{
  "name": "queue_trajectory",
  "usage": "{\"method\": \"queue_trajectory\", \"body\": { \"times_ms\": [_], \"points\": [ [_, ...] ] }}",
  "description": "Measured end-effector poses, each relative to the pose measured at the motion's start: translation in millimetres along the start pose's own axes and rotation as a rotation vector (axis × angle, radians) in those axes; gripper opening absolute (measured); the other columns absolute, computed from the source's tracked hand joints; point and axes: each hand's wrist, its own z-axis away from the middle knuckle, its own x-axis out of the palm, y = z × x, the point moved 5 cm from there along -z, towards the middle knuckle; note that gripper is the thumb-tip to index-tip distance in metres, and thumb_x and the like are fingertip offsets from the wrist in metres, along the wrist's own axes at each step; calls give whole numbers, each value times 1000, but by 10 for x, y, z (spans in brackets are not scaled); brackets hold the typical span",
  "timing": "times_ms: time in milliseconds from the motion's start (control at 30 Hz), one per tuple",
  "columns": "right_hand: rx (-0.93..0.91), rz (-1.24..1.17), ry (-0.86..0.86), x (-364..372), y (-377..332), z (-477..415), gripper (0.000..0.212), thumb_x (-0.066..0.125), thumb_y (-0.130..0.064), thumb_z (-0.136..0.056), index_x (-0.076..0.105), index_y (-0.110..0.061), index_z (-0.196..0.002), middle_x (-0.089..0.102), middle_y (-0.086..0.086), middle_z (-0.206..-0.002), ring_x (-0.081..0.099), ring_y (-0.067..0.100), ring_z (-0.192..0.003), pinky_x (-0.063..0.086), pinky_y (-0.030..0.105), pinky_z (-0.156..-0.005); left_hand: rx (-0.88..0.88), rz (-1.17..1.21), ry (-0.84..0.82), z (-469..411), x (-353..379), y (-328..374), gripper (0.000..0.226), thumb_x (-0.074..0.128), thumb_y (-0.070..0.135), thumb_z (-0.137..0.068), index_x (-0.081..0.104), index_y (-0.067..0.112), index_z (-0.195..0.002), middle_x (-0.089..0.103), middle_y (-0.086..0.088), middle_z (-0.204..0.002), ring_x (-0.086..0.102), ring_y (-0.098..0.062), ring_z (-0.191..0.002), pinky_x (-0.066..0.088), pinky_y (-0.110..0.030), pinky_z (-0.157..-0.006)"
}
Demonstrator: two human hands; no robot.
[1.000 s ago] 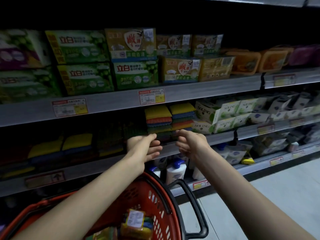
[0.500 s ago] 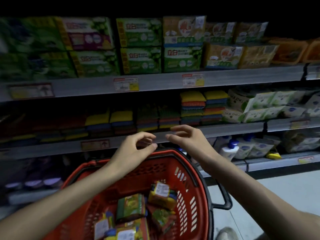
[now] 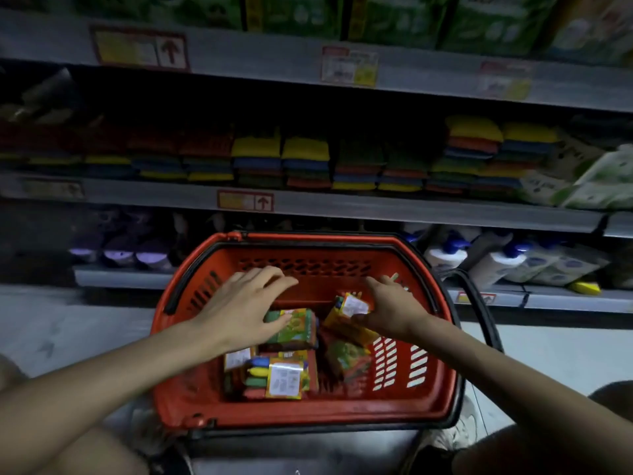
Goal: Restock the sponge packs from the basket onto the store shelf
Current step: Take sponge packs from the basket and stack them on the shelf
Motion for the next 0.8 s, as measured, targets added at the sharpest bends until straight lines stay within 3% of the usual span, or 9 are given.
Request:
{"method": "queue_trajectory", "body": {
  "times_ms": [133,333,500,667,800],
  "points": [
    [-4,61,-55,286,55,-175,71,72,-59,-86,48,-9,-131,54,19,-123,57,40,-114,45,40,-88,87,-137,-88,146,339,-170,71,39,66,-88,45,28,-147,51,-3,-143,54,-24,-128,46,-41,-102],
    [-37,178,-50,583,78,-354,90,65,-65,-87,28,-21,-156,45,14,-140,49,39,-127,44,45,-101,108,-253,-272,190,698,-280,78,45,70,-92,29,26,-155,40,-7,-149,46,-28,-132,39,-44,-104],
    [5,204,-98,737,162,-484,98,63,-66,-88,17,-19,-160,39,15,-149,45,39,-134,42,46,-103,73,-287,-416,248,976,-304,80,52,72,-88,37,22,-149,46,-9,-139,49,-30,-125,42,-46,-99],
    [90,6,-129,905,302,-569,108,81,-55,-78,21,-12,-157,40,18,-149,45,41,-136,43,49,-106,-17,-163,-534,159,1234,-317,84,52,76,-85,40,21,-147,50,-8,-136,51,-31,-126,44,-44,-98],
    [92,30,-51,924,317,-609,98,79,-65,-74,36,-17,-149,46,15,-138,48,39,-128,43,49,-103,-5,-68,-628,122,1390,-272,89,54,78,-84,36,24,-153,51,-4,-138,53,-29,-127,46,-41,-96]
  ]
}}
